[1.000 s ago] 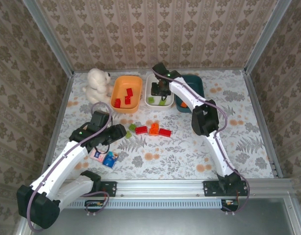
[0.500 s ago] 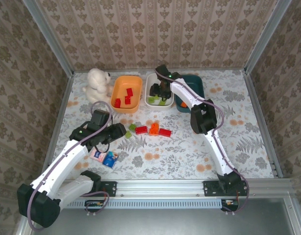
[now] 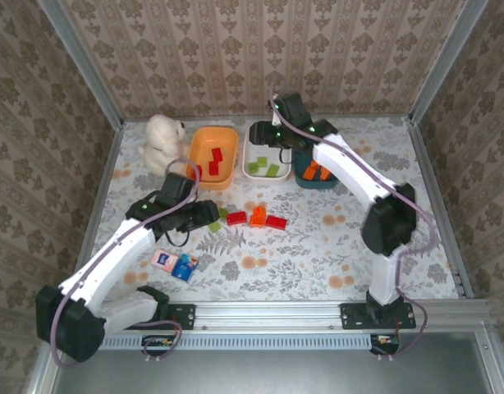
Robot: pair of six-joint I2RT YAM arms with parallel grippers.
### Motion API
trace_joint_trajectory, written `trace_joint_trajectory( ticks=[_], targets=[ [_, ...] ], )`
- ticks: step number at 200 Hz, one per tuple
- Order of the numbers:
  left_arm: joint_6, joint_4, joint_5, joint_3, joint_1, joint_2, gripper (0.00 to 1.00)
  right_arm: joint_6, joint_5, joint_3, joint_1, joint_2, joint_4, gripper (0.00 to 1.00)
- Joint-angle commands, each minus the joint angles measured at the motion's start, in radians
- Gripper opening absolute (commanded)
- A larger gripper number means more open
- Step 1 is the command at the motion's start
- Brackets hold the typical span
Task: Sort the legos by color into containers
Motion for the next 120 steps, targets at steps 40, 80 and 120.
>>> trace_joint_trajectory(
  ticks=[40,80,120],
  targets=[
    [0.312,0.008,0.075,0.218,-0.105,0.299,0.60,0.075,-0.046,-0.658,0.041,-0.515,0.180,0.63],
    [0.341,-0.068,0.047,0.355,-0.149,0.487,0.61,0.094,-0.015,-0.852,0.050,-0.767,0.052,0.64],
    [0.272,-0.049,0.041,0.371,-0.234,0.577,0.61,0.126,0.038,-0.922,0.047,-0.900,-0.019,0.65]
  ],
)
